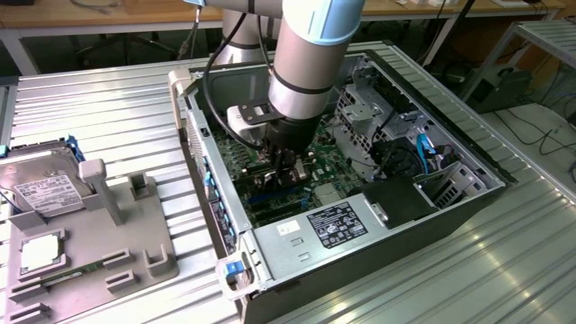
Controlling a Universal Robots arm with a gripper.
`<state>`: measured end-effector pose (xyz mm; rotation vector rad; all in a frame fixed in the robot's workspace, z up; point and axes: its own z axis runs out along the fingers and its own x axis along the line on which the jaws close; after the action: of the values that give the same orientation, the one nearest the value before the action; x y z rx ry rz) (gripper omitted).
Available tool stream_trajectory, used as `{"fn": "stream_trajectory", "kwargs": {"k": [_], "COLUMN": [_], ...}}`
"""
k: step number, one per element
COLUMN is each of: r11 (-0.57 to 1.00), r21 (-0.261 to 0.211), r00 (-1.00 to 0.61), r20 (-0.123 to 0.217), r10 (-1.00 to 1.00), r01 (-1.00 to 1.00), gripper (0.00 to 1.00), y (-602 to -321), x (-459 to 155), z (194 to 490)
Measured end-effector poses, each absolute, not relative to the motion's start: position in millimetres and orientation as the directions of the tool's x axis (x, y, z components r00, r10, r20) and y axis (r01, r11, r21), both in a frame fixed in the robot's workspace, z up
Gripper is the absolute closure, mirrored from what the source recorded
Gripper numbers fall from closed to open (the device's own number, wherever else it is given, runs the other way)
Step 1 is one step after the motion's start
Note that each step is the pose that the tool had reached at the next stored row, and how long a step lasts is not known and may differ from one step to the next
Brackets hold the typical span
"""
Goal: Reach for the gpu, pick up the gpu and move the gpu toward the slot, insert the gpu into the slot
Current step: 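Insert the gpu into the slot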
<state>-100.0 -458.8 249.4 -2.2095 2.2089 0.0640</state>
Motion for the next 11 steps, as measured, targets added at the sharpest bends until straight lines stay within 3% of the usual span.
{"fn": "stream_trajectory", "kwargs": {"k": [11], "r11": [-0.001], "r21": [0.017], "r00": [0.000], "r20": [-0.038], "r10": [-0.999], "r01": [-1.000], "gripper": [0.73], "y": [-450.5], "x": [-100.2], "z": [249.2]}}
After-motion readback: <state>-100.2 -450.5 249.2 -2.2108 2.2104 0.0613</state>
